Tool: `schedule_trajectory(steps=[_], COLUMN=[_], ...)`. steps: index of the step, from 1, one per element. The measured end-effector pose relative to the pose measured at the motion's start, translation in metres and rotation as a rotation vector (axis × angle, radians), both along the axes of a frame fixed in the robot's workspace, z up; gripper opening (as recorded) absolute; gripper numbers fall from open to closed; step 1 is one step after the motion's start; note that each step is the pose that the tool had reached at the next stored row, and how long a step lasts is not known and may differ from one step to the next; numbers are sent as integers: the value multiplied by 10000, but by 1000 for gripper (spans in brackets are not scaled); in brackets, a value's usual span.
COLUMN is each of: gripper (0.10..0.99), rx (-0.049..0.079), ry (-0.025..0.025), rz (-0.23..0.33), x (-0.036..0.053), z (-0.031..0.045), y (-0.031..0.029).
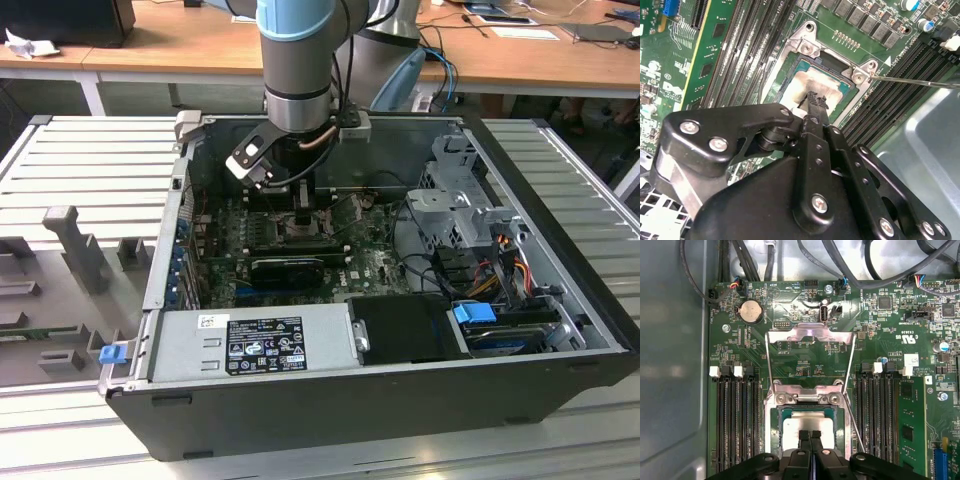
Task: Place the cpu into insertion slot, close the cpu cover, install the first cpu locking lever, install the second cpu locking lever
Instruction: 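Place the cpu into insertion slot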
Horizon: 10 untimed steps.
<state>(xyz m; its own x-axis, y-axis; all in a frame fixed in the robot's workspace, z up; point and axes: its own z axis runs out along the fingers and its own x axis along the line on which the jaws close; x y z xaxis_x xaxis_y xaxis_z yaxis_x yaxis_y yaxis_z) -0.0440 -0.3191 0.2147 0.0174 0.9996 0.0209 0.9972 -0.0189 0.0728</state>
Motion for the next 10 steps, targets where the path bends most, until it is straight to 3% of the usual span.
schedule_trajectory(steps=[10], gripper=[106], rx=[0], ry=[-1], rz=[-2], x=[0], z=[19], y=[0])
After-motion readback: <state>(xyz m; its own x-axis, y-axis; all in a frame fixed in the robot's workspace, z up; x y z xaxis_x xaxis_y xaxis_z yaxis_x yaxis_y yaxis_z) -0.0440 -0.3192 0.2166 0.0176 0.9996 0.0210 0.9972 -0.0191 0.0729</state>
